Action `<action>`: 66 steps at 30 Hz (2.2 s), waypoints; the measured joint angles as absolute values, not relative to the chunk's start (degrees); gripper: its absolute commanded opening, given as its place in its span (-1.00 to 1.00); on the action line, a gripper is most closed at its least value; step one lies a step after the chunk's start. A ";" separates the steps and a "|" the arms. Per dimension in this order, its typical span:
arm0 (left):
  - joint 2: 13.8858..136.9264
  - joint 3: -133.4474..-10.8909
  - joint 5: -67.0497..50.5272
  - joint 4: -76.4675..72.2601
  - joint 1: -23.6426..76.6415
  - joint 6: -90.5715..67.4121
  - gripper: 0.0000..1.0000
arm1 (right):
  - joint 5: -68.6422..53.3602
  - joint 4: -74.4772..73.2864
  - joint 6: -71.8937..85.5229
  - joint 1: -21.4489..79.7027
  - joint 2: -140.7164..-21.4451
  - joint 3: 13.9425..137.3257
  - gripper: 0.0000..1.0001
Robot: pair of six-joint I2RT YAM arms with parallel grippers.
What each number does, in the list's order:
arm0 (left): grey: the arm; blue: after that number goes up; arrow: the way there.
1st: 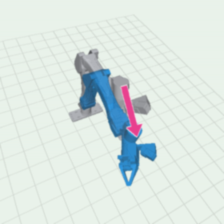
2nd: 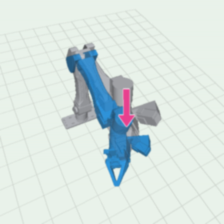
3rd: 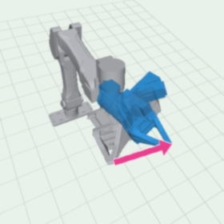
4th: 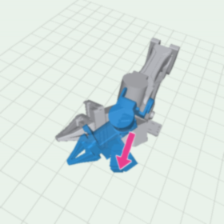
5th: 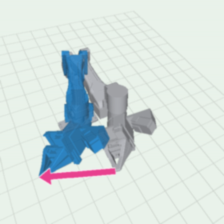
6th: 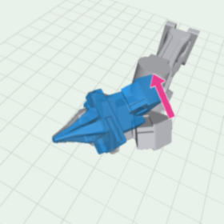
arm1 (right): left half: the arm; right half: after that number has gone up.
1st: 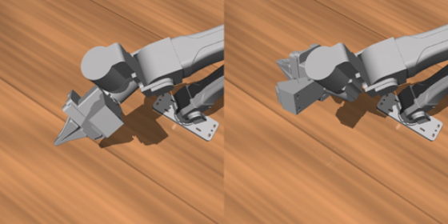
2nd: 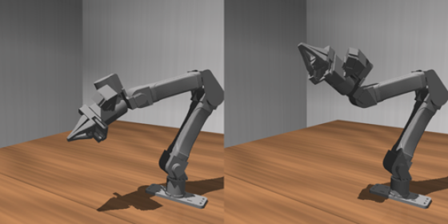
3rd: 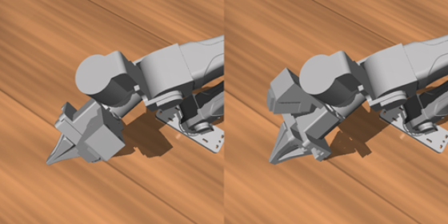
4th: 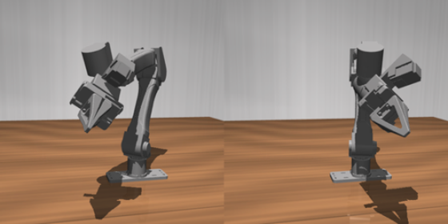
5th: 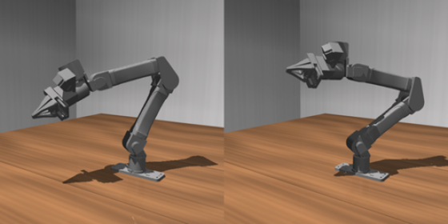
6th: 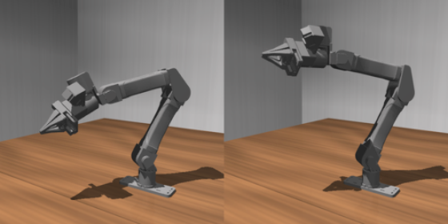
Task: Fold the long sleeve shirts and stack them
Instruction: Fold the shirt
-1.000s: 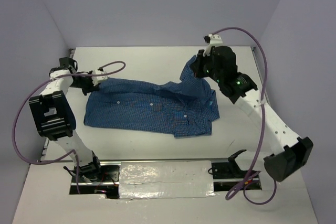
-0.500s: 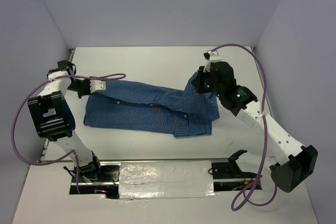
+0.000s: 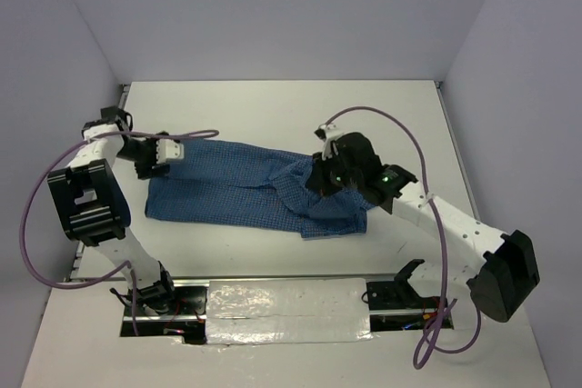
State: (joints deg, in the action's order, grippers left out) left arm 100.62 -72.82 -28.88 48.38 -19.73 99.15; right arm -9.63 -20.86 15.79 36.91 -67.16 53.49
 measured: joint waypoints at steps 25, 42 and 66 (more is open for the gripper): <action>83.70 -65.17 -53.89 54.74 4.69 63.64 0.41 | -6.87 -28.97 20.12 42.19 -74.78 52.05 -0.21; 75.09 -56.71 -46.30 39.53 4.80 43.31 0.38 | -3.77 -26.28 14.63 38.96 -96.14 61.39 0.21; 75.13 -59.35 -43.92 42.37 12.01 45.15 0.46 | -14.26 -23.20 12.56 38.96 -86.21 54.52 -1.00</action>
